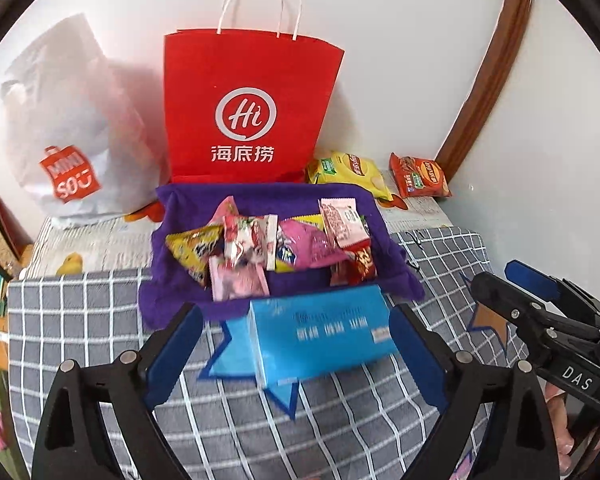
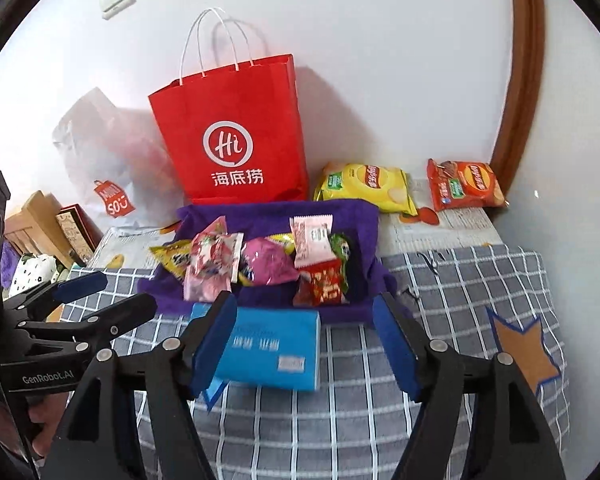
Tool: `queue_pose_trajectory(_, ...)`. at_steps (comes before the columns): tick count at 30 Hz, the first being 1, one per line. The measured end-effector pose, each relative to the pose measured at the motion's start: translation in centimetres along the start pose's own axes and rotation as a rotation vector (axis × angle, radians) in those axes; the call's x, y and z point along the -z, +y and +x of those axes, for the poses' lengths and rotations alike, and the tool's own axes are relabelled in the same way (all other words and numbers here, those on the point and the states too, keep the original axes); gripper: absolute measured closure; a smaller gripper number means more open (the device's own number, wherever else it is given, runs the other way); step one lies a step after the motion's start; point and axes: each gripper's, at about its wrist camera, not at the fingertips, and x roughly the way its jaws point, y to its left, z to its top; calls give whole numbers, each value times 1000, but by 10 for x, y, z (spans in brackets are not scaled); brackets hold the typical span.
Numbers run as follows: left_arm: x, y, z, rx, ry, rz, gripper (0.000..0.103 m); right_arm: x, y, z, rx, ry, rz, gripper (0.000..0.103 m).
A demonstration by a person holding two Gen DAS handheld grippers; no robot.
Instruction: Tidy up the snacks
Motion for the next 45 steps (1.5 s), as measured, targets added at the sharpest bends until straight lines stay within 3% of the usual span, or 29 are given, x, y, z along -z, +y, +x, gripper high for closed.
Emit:
queue_pose_trajectory(3, 13, -3, -18, -22, -16, 2, 7, 14, 3, -19, 15, -6, 11, 32)
queue_pose_trajectory(5, 20, -5, -28, -24, -27, 2, 7, 22, 4, -28, 42, -12, 7, 22)
queue_pose_trajectory(7, 27, -7, -39, -29, -40, 3, 6, 30, 5, -38, 60, -27, 3, 22)
queue_pose_trajectory(12, 42, -13, -64, -50, -75, 2, 4, 50, 0, -61, 32, -44, 46, 17)
queue_pose_trajectory(25, 71, -34, -103, -121, -149, 27, 0, 84, -9, -106, 79, -90, 37, 4)
queue_pose_trajectory(45, 79, -48, -113, -144, -165, 46, 0, 92, -11, -120, 104, -96, 27, 4)
